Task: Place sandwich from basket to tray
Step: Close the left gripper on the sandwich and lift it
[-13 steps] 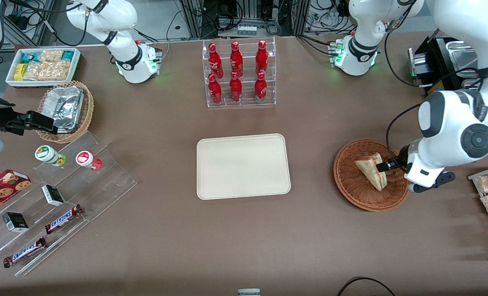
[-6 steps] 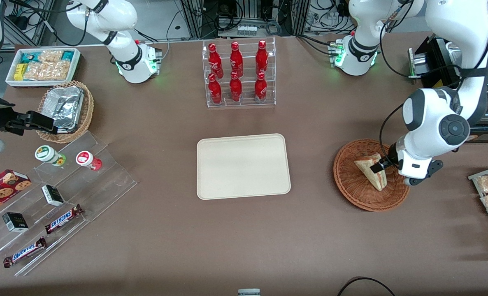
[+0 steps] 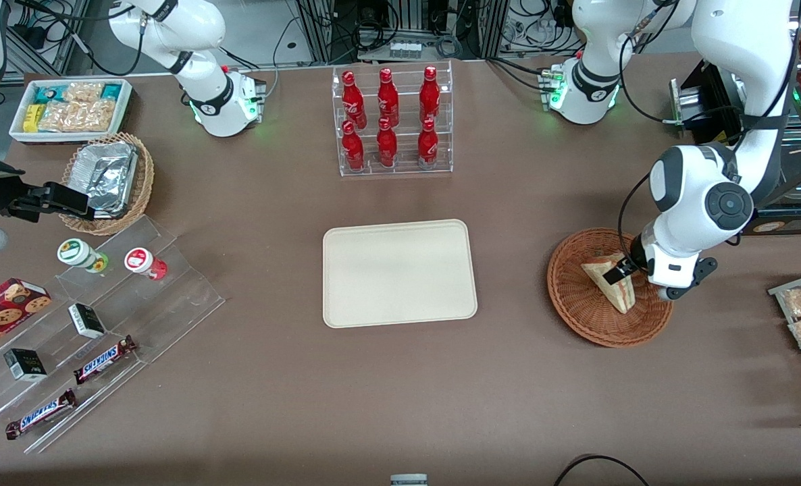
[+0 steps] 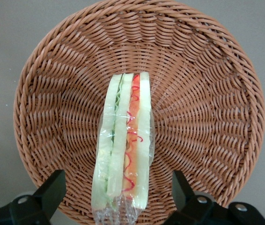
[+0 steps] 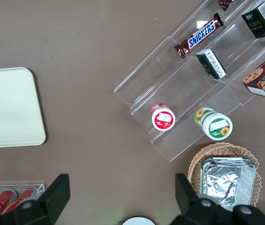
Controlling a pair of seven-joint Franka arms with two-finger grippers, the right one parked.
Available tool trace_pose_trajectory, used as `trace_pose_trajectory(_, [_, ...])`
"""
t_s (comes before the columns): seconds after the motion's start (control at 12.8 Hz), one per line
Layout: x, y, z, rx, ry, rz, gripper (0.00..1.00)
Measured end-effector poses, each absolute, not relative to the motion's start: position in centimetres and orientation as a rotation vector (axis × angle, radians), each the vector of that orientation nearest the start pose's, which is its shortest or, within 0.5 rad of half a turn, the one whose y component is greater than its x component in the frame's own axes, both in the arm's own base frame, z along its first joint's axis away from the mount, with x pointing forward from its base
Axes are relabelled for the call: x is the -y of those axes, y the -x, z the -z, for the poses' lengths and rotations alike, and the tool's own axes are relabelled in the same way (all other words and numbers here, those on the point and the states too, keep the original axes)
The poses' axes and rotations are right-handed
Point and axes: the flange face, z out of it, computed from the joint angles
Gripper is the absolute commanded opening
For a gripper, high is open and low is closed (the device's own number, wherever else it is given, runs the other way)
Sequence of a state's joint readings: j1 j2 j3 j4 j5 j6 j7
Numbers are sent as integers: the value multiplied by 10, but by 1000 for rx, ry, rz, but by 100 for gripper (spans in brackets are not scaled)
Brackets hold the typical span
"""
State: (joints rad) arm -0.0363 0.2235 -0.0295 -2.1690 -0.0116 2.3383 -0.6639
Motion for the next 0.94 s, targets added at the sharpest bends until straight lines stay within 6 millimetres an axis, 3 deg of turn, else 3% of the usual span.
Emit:
trace_pose_trajectory(0.47, [42, -548, -261, 972, 2983, -76, 99])
trace_pose_trajectory(0.55, [42, -548, -258, 973, 2982, -79, 91])
trace_pose_trajectory(0.62, [42, -548, -256, 975, 2981, -82, 68])
trace_pose_trajectory(0.7, [42, -548, -255, 977, 2979, -83, 38])
trace_pose_trajectory(0.86, [42, -548, -255, 978, 2979, -84, 7])
trace_pose_trajectory(0.94, [42, -547, -255, 979, 2979, -84, 0])
